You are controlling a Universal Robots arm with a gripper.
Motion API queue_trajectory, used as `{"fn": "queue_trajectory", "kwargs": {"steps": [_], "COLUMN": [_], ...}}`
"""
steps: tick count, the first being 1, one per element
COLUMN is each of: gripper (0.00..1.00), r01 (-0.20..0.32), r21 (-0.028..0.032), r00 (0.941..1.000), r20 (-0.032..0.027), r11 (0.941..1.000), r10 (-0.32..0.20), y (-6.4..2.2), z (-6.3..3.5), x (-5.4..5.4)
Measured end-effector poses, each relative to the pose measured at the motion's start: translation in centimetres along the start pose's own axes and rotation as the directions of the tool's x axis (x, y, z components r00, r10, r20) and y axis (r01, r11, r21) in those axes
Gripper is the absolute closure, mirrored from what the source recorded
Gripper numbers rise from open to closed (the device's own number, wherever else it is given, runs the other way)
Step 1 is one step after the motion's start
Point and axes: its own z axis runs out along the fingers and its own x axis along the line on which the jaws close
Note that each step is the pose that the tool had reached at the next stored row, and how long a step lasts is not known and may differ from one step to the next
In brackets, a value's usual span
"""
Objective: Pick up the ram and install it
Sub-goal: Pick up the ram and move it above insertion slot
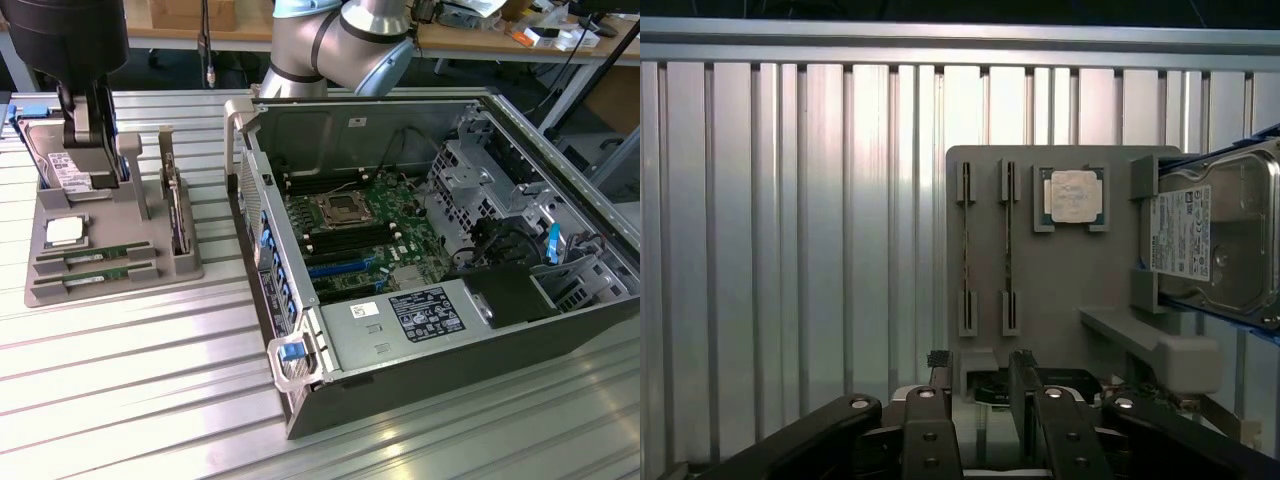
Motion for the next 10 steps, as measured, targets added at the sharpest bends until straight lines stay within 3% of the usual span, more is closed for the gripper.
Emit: {"fn": "queue_trajectory", "kwargs": {"steps": [10], "gripper": [0.64], "r01": [0.0], "r21": [0.0], "r00": [1.0], "r20": [0.0], "r11": [1.0], "r10": [0.0], "y": [-0.03], "z": [0.58], "x": [0.01]}}
